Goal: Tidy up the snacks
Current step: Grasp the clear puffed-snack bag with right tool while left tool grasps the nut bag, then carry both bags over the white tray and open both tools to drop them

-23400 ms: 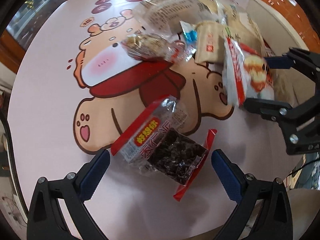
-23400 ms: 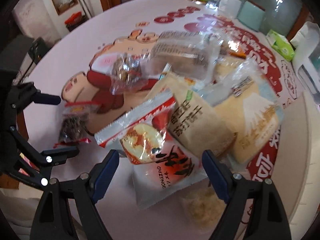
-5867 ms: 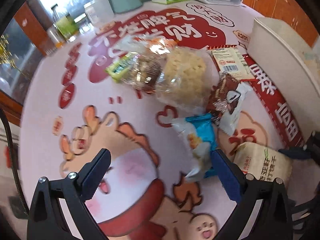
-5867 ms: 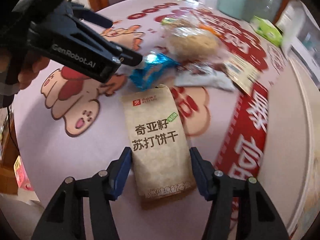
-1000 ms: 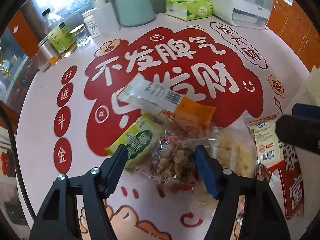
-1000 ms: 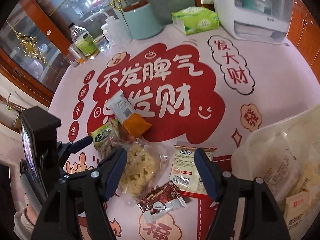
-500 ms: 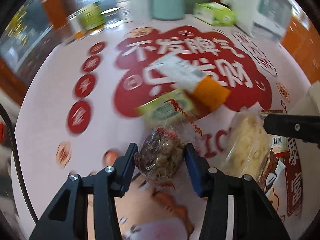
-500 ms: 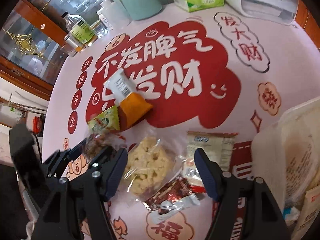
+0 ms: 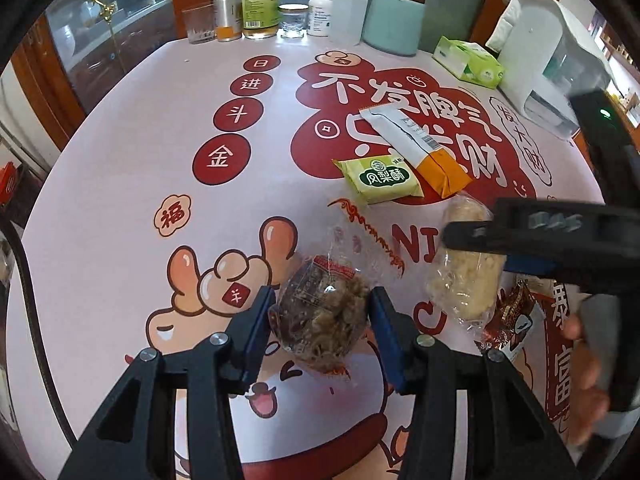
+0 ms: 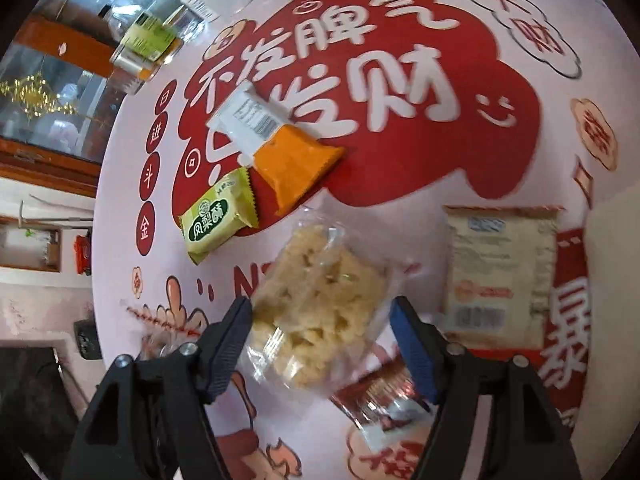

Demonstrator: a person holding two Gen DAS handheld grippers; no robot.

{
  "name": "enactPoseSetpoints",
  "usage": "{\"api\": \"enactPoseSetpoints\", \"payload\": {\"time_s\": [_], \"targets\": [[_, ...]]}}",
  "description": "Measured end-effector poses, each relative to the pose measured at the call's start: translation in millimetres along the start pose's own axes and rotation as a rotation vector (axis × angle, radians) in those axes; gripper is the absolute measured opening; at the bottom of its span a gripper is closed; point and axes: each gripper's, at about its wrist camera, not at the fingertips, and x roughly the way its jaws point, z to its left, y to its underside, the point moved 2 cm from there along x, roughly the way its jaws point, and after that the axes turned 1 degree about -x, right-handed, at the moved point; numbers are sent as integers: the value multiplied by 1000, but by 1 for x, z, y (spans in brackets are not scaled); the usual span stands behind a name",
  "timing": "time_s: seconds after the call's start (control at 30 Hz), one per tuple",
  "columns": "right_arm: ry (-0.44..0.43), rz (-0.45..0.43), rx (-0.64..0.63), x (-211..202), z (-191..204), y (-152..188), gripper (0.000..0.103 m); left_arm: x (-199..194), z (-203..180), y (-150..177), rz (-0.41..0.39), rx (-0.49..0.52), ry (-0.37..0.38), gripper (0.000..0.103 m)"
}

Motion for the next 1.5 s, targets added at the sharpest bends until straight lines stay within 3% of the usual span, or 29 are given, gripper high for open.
{"api": "enactPoseSetpoints", "payload": {"time_s": [0.17, 0.23, 0.27, 0.3, 0.57, 0.93, 1.1, 1.37, 1.5], "targets": [[193, -17, -194, 18, 40, 3, 85, -4, 5, 6, 1, -13, -12, 47], [229, -39, -229, 19, 44, 7, 79, -7, 8, 9, 3, -16, -15, 47], [241, -52, -244, 17, 45, 9, 67, -8, 9, 11, 4, -17, -17, 47], [246, -61, -263, 15, 45, 11, 63, -10, 10, 13, 7, -18, -18, 47], [168, -89, -284, -17, 29, 42, 61, -39, -15, 29, -8, 28, 6, 47], [140, -272, -282, -125, -12, 104, 62, -111, -105, 36, -108, 172, 119, 47], [143, -364, -204, -174, -50, 123, 62, -133, -156, 35, -135, 238, 182, 47], [238, -523, -104, -247, -105, 150, 62, -166, -243, 22, -201, 348, 280, 47], [296, -587, -41, -276, -132, 156, 62, -174, -274, 14, -232, 392, 290, 48]]}}
